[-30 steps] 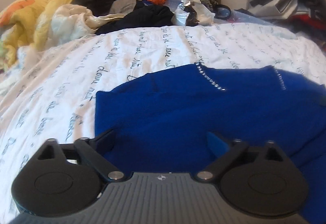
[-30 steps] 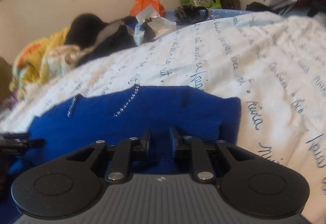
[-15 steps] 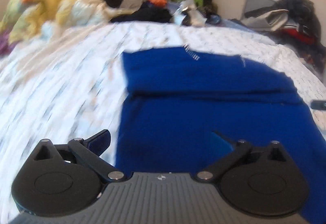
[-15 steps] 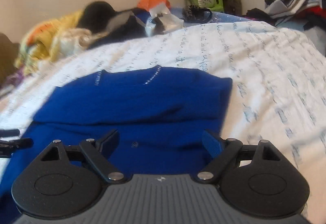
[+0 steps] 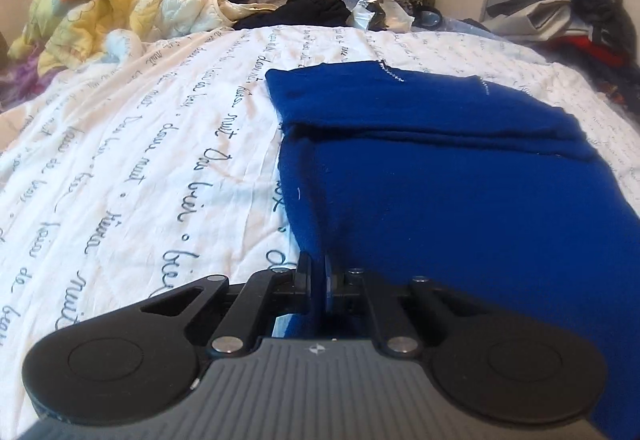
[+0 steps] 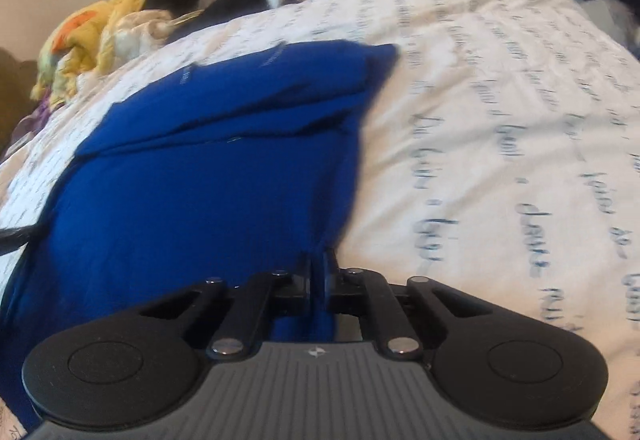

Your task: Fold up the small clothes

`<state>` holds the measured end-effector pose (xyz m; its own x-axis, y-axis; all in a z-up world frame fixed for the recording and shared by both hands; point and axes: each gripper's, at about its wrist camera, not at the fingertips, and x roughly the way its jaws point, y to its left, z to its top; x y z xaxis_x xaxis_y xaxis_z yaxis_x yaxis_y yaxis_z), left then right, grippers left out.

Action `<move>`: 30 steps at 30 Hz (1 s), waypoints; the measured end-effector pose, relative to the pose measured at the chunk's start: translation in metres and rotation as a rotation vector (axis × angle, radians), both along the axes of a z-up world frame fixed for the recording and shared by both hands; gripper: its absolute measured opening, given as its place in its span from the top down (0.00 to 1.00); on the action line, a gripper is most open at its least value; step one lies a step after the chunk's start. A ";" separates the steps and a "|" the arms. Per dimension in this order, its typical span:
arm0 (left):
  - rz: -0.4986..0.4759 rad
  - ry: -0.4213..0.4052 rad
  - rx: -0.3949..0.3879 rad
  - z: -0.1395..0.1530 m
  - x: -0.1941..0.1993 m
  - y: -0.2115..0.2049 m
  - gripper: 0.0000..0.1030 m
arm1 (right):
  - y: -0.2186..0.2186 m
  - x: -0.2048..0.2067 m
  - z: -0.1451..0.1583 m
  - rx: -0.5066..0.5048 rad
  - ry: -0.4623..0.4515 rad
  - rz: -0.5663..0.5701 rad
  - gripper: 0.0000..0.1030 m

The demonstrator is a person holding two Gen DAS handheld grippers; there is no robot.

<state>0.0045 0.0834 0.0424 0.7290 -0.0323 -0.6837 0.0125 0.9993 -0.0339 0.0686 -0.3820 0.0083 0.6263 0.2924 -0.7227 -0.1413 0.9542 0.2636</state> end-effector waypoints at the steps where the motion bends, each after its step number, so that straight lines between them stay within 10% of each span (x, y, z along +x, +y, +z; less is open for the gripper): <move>1: 0.005 0.008 -0.025 -0.001 -0.002 0.004 0.80 | -0.004 -0.006 -0.001 0.022 -0.002 -0.008 0.97; 6: 0.066 0.054 -0.287 0.003 -0.045 0.032 0.18 | -0.020 -0.026 -0.003 0.297 0.116 -0.039 0.87; 9: 0.091 0.087 -0.460 -0.003 -0.070 0.044 0.21 | -0.035 -0.045 -0.010 0.455 0.168 -0.025 0.58; 11: 0.106 0.075 -0.437 -0.003 -0.072 0.040 0.36 | -0.034 -0.050 -0.014 0.495 0.175 -0.006 0.60; 13: 0.117 0.083 -0.348 -0.003 -0.065 0.033 1.00 | -0.026 -0.049 -0.013 0.496 0.174 0.004 0.67; 15: 0.124 0.092 -0.308 -0.005 -0.061 0.035 0.95 | -0.018 -0.044 -0.014 0.419 0.182 0.023 0.97; 21: 0.098 0.086 -0.299 -0.003 -0.084 0.049 0.95 | -0.048 -0.059 -0.014 0.419 0.154 -0.021 0.97; 23: 0.103 0.109 -0.374 -0.002 -0.097 0.052 0.83 | -0.040 -0.068 -0.014 0.448 0.193 -0.009 0.94; 25: 0.095 0.122 -0.473 -0.003 -0.116 0.052 0.48 | -0.035 -0.083 -0.009 0.479 0.225 0.020 0.81; 28: 0.096 0.151 -0.575 -0.007 -0.143 0.043 0.45 | -0.031 -0.112 -0.010 0.550 0.257 0.034 0.47; 30: 0.086 0.172 -0.644 -0.012 -0.152 0.037 0.46 | -0.024 -0.125 -0.014 0.589 0.292 0.047 0.48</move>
